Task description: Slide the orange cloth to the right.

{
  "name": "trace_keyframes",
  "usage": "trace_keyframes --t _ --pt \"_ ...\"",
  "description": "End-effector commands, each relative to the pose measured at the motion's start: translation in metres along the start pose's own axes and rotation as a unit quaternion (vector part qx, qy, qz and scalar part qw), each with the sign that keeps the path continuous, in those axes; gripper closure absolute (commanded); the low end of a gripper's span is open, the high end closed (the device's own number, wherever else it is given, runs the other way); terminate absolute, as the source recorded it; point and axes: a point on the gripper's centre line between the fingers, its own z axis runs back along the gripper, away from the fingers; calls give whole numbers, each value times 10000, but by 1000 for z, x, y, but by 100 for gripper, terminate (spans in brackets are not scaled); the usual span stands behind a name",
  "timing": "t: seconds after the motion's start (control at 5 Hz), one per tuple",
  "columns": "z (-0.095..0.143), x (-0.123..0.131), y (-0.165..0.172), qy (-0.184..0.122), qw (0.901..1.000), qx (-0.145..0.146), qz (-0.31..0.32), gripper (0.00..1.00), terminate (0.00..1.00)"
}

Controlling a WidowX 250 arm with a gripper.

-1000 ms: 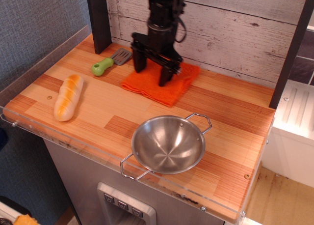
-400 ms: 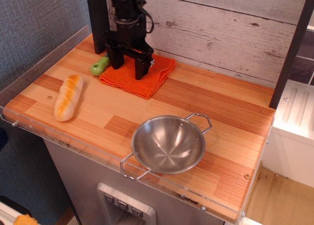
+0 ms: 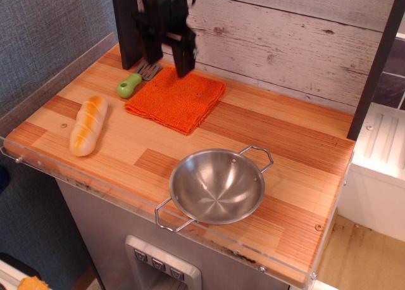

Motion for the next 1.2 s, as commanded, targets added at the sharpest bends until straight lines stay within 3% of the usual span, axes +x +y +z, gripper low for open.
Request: trace_keyframes --t 0.0,0.4,0.6,0.8,1.0 --pt "67 -2 -5 -212 9991 341 -138 0 0" --pt "69 -26 -28 -57 9998 -79 190 0 0" --pt "75 -36 -38 175 9997 -175 -31 0 0" --pt "75 -36 -38 175 9997 -175 -31 0 0" --pt "75 -36 -38 175 9997 -175 -31 0 100"
